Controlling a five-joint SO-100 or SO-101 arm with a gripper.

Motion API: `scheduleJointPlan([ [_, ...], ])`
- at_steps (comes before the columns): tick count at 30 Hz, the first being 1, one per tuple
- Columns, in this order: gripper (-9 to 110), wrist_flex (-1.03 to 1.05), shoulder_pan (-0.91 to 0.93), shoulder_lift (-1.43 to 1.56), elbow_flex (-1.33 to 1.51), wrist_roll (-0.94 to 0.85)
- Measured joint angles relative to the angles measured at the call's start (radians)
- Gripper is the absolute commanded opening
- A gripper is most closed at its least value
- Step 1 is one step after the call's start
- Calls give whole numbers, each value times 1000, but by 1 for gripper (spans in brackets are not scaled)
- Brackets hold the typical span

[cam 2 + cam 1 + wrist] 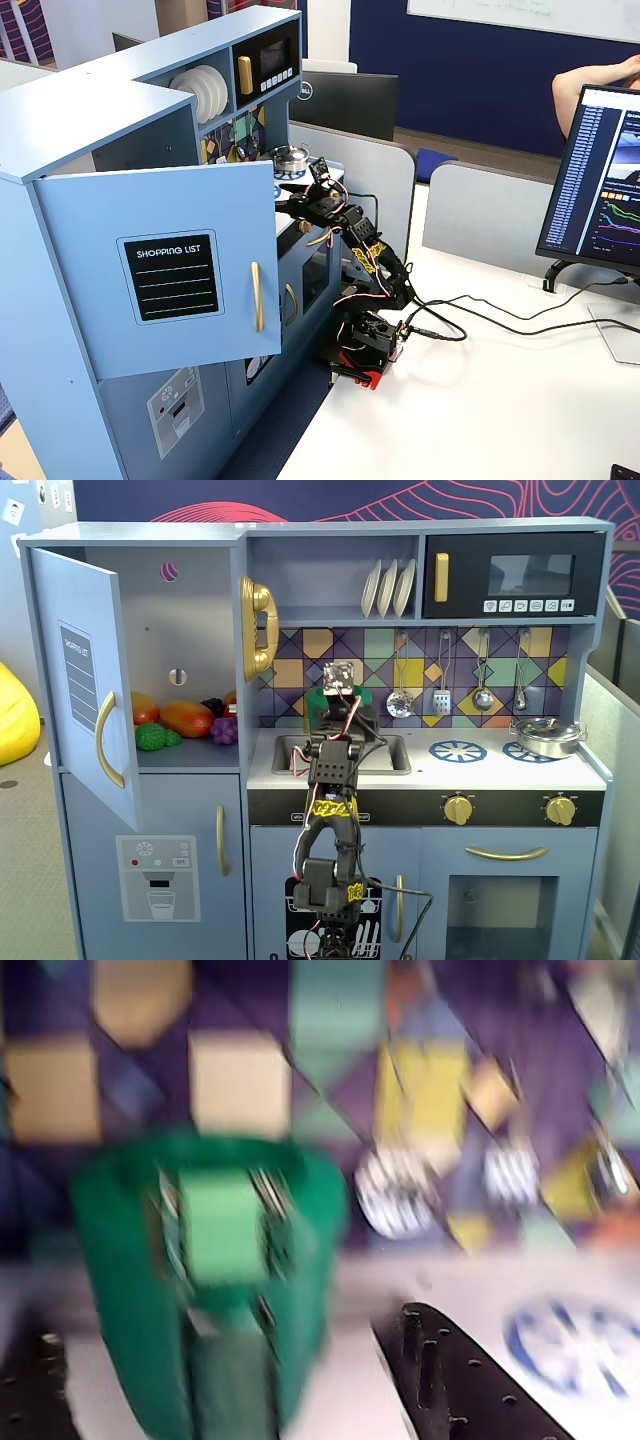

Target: Take off the lid from the green recipient and place it on the counter

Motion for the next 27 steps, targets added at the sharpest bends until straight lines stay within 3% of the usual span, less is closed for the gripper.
scheduleJointPlan([
  [27, 39, -169, -26, -390, -163, -11],
])
